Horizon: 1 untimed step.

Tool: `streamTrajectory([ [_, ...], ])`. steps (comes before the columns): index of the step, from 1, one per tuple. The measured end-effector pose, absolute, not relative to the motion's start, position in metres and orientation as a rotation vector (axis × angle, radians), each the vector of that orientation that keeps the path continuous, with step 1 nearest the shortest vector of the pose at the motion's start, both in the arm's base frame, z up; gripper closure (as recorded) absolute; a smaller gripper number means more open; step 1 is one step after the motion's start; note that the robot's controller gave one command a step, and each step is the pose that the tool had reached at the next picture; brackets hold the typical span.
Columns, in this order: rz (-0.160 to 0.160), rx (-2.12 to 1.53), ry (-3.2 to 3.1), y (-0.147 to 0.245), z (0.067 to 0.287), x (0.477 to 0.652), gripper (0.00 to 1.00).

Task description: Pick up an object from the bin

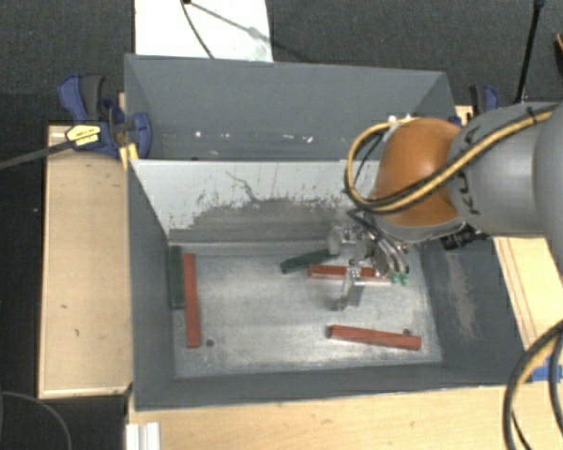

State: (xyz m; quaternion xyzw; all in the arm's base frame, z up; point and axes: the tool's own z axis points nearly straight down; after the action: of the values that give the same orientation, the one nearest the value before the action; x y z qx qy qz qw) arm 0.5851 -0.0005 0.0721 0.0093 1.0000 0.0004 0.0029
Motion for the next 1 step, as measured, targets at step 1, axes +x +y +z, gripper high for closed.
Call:
streamTrajectory([
  [1,0.003,0.029,3.133,0.0005,0.0743,0.5861,1.00],
])
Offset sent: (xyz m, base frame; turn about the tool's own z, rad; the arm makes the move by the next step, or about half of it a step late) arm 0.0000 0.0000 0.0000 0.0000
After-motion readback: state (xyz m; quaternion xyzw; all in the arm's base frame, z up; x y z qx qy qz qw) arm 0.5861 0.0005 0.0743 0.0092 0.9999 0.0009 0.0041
